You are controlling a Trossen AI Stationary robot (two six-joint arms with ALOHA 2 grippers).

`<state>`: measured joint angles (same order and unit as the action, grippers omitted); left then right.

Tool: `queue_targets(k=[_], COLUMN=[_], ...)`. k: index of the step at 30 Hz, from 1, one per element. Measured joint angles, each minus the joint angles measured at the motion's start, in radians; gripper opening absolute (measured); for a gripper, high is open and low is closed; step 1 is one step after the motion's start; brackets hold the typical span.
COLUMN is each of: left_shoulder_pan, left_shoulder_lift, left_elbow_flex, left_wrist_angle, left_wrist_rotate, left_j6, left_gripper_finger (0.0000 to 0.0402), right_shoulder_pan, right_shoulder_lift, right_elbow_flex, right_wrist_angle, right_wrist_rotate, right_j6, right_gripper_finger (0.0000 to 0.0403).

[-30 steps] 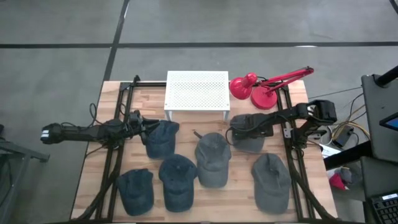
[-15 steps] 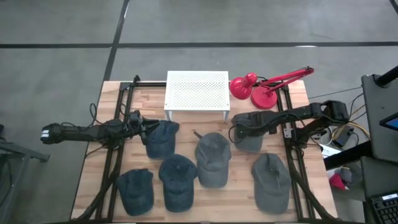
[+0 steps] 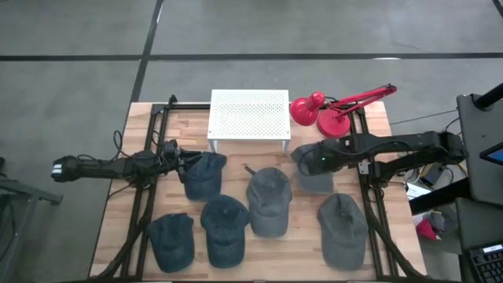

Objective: Pick & Place hat
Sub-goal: Put the top gray cap on the shelf

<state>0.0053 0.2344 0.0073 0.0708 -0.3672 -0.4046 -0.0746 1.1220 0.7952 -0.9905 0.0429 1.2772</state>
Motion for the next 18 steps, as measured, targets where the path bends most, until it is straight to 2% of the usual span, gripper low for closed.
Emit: queue_targets(k=[4,7,13,18], left_shoulder_pan=[0.000,0.000,0.000,0.000], left_shoulder_lift=[0.000,0.000,0.000,0.000], left_elbow_flex=[0.000,0.000,0.000,0.000], left_wrist_angle=[0.000,0.000,0.000,0.000], left_wrist_rotate=[0.000,0.000,0.000,0.000], left_j6=[0.000,0.000,0.000,0.000], left_gripper_finger=[0.0094,0.0094,0.0094,0.0094], right_shoulder_pan=[0.000,0.004,0.039,0.063], right_shoulder_lift=[-0.077,-0.128,-0.197,-0.186], right_elbow_flex=[0.000,0.000,0.001,0.002], right_wrist_angle=[0.014,0.068,0.359,0.670], right_wrist_rotate=[-0.127,-0.177,-0.177,-0.107], right_j6=[-0.075,-0.091,-0.112,-0.155], right_gripper_finger=[0.0013,0.0013,0.0013,0.0013])
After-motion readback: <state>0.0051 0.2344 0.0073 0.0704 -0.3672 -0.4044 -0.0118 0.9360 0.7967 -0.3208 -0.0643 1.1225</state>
